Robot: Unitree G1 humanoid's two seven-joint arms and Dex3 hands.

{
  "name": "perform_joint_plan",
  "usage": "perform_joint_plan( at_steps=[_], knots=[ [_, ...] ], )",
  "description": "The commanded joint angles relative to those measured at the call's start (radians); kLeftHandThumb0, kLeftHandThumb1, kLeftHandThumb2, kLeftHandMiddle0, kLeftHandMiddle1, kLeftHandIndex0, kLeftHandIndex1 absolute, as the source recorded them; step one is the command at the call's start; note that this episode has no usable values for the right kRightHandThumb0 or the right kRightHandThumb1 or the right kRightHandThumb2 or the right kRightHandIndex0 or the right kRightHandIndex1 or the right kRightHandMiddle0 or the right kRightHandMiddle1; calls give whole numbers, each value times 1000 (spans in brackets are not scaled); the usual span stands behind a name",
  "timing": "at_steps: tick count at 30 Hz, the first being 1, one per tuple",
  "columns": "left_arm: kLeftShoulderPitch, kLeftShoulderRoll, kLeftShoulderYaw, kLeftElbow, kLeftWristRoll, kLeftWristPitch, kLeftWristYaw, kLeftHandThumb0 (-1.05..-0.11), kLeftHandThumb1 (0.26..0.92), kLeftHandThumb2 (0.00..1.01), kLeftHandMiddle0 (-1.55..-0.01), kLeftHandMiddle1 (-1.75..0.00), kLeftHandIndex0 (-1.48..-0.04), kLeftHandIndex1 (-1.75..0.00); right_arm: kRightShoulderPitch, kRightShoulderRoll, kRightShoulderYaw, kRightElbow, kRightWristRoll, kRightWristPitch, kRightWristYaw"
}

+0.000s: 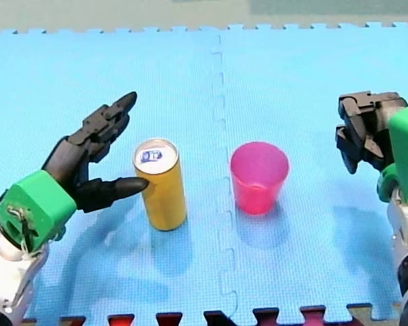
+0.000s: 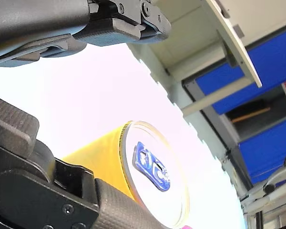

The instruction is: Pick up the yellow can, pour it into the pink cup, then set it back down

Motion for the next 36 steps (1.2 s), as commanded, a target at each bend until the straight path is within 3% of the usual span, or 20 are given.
perform_joint_plan(
  at_steps=[1,10,25,36],
  knots=[
    [-7,4,-2,9,7,-11,6,-1048,767,0,-283,-38,-290,-18,1,-4,-3,-2,6,0,3],
    [-9,8,-9,28,24,-11,13,-1047,760,0,-339,-42,-339,-23,-1,-4,-6,-1,6,4,4],
    [-9,10,-27,81,45,-35,11,-1042,749,0,-335,-10,-314,0,-1,-8,5,-5,-7,5,-15],
    [24,11,-37,30,40,31,-29,-1043,746,0,-339,-6,-313,-1,-1,-5,5,-6,-4,8,-14]
  ],
)
